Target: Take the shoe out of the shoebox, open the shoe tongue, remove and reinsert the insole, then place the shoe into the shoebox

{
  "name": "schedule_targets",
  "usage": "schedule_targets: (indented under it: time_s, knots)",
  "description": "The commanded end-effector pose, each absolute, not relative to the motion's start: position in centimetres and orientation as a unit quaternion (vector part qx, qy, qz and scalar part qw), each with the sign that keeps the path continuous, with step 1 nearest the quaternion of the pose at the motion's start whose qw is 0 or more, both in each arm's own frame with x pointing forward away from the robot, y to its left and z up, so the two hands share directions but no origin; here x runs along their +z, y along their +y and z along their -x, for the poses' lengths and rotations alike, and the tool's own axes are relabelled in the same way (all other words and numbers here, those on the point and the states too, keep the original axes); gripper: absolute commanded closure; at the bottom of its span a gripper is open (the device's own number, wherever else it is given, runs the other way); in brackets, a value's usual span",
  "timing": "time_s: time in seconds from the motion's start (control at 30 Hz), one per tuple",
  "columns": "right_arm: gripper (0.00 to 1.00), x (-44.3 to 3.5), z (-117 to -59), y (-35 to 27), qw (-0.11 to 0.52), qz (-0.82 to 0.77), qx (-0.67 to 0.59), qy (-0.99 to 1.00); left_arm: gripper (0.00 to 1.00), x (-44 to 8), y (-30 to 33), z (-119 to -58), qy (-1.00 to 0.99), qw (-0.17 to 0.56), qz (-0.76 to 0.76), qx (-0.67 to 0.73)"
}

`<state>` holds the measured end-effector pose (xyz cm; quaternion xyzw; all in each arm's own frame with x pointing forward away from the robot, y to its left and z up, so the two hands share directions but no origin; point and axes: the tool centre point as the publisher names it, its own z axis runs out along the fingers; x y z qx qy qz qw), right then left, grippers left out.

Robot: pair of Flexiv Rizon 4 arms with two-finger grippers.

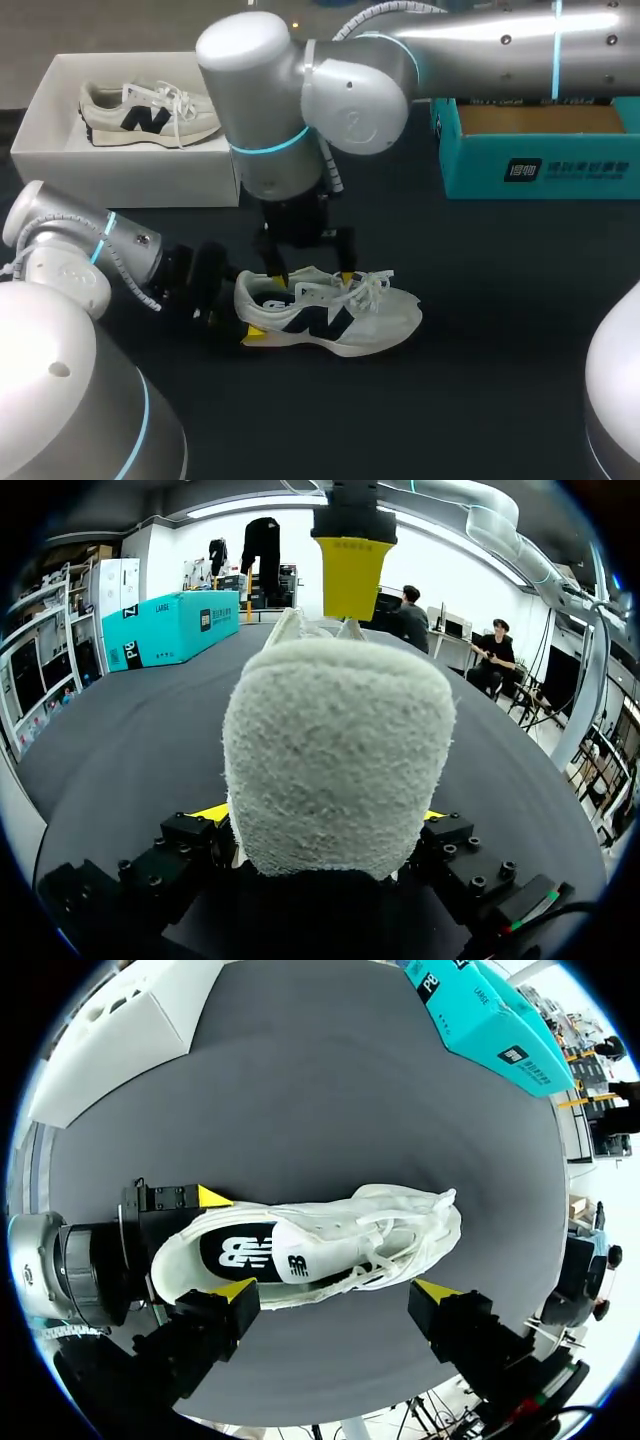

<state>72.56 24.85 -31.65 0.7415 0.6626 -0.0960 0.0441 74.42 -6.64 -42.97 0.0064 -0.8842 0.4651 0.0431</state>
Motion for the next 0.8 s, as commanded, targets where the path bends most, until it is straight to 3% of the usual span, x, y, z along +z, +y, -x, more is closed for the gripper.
schedule_targets:
  time_s: [0.03,0.8]
  knots:
    - [0.0,-32.3,-72.7,25.8,0.071,-0.734,-0.127,0.664,1.0,-43.5,-6.6,-74.7,-0.885,0.044,-0.006,0.463]
    - [0.0,-35.3,-73.1,24.1,0.073,-0.73,-0.168,0.658,1.0,-43.5,-6.6,-74.7,-0.885,0.044,-0.006,0.463]
